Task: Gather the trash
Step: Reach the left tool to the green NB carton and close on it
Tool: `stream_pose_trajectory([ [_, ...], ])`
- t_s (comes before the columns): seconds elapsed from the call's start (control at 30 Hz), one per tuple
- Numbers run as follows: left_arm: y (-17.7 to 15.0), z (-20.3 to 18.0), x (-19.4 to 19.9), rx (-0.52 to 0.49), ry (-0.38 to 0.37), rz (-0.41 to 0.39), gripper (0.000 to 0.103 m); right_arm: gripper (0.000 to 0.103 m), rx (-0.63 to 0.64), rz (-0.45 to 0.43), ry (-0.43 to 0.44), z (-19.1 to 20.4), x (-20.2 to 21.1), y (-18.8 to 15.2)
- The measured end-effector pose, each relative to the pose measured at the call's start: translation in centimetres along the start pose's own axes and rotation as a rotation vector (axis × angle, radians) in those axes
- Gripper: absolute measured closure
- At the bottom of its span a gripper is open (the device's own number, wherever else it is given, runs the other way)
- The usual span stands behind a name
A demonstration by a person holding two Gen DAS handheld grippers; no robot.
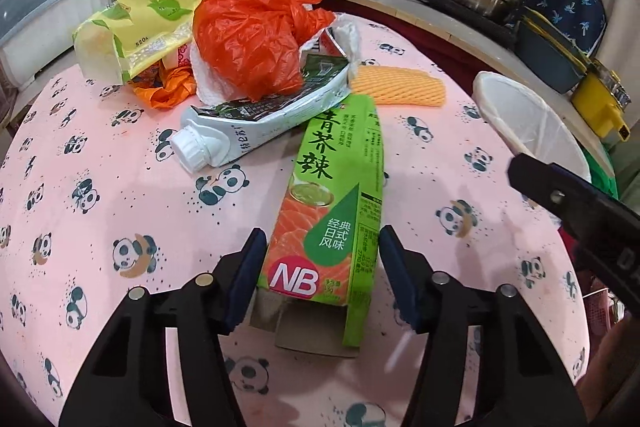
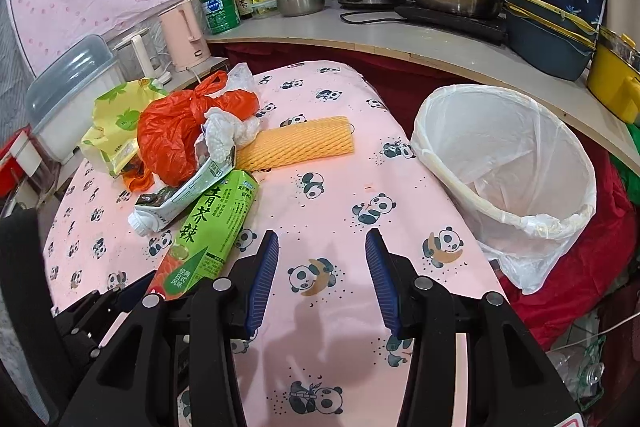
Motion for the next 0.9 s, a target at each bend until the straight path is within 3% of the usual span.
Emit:
stream_pose_trajectory([
  [0.07,-0.1,-0.1,0.8,0.003,-0.008,-0.008,0.055,0.058,0.002,-0.003,-0.001,0.1,0.2,0.1],
  [0.1,-0.1,-0.1,1.2,0.011,-0.011,-0.007,0.082,0.058,0.002,-0.005,0.0,0.1,0.3,0.1],
  [0.23,-0.3,0.4,2.0,0.047,-0.029,0.004,0.093,0.058,0.0,-0.014,0.004,0.4,0.9,0.3],
  [0.33,-0.5,0.8,2.4,0.071,-0.037,0.009,0.093,0.058,0.005,-0.022,0.004,0.6,1.5,0.3],
  [0.4,-0.6,0.8,2.3,0.103,-0.089,0.027,0.089,0.058,0.004,-0.026,0.004,0.7,1.8,0.2],
  [0.5,-0.3,1.1,2.0,0.123,-0.093,0.03,0.069,0.058,0.006,-0.029,0.003,0.7,2.0,0.1],
  [0.63,0.1,0.7,0.8,0.131,-0.101,0.045,0.051,0.058,0.005,-0.026,0.004,0.7,2.0,0.0],
  [0.83,0.8,0.1,-2.1,0.149,-0.093,0.071,0.052,0.058,0.006,-0.022,0.003,0.4,1.5,0.1],
  [0.9,1.2,-0.4,-2.5,0.139,-0.1,0.074,0.059,0.058,0.005,-0.018,0.001,0.1,1.1,0.1],
])
Point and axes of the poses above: each gripper's, at about its wrist camera, not at the fingertips, and x roughly against the way its jaws point, z to its left, y to its top, the point moved 9 cm from there along -x, roughly the way its jaws point, and after that the axes turned 2 degrees about -x, right-handed, at the moved point
